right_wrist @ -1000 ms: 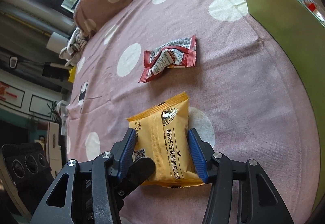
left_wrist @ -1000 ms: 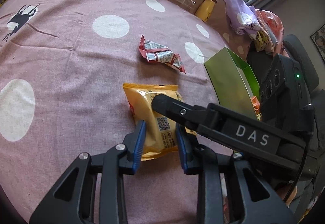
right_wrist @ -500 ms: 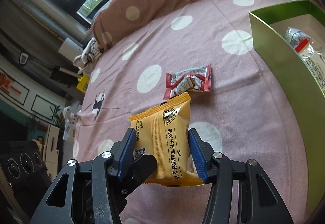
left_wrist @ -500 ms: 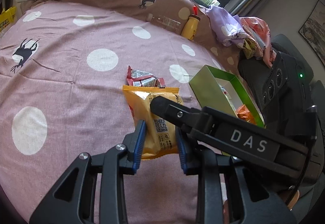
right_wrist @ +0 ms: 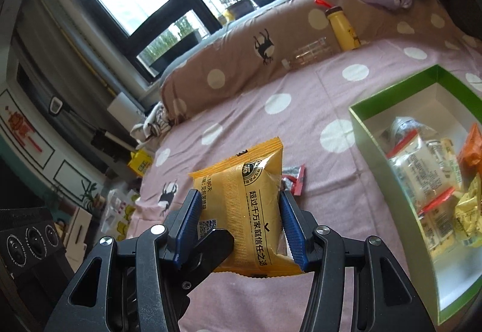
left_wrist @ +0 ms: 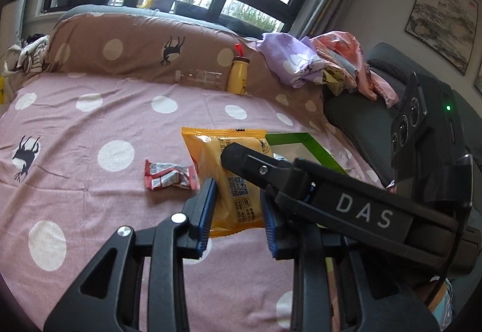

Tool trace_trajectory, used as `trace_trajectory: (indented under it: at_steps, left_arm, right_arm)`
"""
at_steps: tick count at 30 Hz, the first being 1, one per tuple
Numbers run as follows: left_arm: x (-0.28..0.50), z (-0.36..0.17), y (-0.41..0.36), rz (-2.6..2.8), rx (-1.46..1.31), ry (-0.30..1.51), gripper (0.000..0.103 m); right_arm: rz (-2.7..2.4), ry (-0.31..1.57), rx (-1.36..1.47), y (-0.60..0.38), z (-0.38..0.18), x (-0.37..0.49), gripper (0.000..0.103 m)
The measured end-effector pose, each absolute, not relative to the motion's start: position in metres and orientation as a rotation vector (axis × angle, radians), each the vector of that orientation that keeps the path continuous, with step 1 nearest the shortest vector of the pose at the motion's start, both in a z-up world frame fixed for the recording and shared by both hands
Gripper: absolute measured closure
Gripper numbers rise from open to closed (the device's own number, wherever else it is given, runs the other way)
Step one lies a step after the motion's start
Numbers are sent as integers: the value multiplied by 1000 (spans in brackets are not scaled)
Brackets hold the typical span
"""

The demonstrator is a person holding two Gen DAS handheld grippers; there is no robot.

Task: Organize snacks
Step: 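Carry the orange cake packet over the green box with the right gripper, then lower the cake packet into the box and open the right gripper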

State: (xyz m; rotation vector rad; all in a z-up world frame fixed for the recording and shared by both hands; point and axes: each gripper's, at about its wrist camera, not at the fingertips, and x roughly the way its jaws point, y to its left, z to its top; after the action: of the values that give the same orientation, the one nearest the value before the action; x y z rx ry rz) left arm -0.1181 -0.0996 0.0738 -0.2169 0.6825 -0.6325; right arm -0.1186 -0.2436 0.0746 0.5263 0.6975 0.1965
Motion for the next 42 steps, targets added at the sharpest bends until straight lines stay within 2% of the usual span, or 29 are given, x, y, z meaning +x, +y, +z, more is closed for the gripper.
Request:
trace_trajectory:
  at_steps: [10, 18, 31, 42]
  left_arm:
    - [-119, 93, -175, -778, -113, 629, 76]
    - [-110, 87, -235, -887, -31, 655, 75]
    - [-99, 55, -299, -996, 23, 788, 75]
    - [-90, 29, -313, -992, -10, 900, 75]
  right_arm:
    - [72, 571, 618, -320, 91, -146, 47]
    - [-31, 543, 727, -375, 77, -158, 47]
    - [-208, 617, 858, -433, 37, -165, 47]
    - [-273, 700, 900, -444, 14, -158, 47]
